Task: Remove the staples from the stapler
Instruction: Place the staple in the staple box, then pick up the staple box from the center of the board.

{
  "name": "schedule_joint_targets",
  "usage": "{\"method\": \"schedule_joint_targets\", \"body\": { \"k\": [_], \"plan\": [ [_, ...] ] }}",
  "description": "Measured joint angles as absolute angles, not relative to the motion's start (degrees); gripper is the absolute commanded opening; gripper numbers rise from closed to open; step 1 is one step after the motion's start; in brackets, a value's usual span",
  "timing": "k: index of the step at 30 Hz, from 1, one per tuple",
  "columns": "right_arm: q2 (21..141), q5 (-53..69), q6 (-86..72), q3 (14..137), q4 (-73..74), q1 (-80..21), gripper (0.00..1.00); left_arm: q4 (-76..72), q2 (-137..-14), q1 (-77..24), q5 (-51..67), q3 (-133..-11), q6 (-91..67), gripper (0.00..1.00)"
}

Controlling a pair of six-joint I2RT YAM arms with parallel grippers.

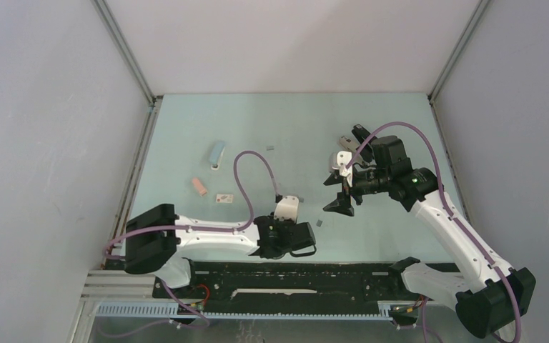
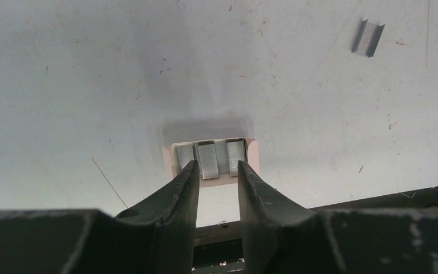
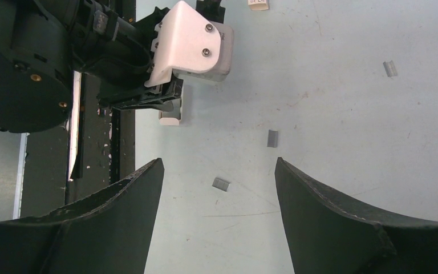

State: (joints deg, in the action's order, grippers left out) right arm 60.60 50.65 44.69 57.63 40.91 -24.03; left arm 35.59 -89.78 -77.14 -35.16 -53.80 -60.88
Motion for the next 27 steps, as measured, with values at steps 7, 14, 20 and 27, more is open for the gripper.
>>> {"method": "schedule_joint_targets", "body": {
  "k": [7, 14, 20, 27],
  "plan": [
    [60.6, 50.68, 44.69, 57.63, 40.91, -24.03, 0.81, 36.27, -85.41, -77.14, -36.21, -53.69, -59.27, 0.54],
    [60.84, 50.76, 44.71, 57.63, 40.95, -24.03, 0.81, 28.91, -71.88, -77.1, -37.36, -44.6, -55.86, 0.59],
    [62.52, 51.96, 44.84, 57.63, 41.23, -24.05, 0.81, 17.43, -60.49, -74.19, -33.65, -29.58, -54.96, 0.59],
    [65.45, 52.66, 44.8, 57.63, 41.39, -24.05, 0.81, 7.68, -53.12, -68.4, -29.15, -20.58, -54.94, 0.49]
  ]
}}
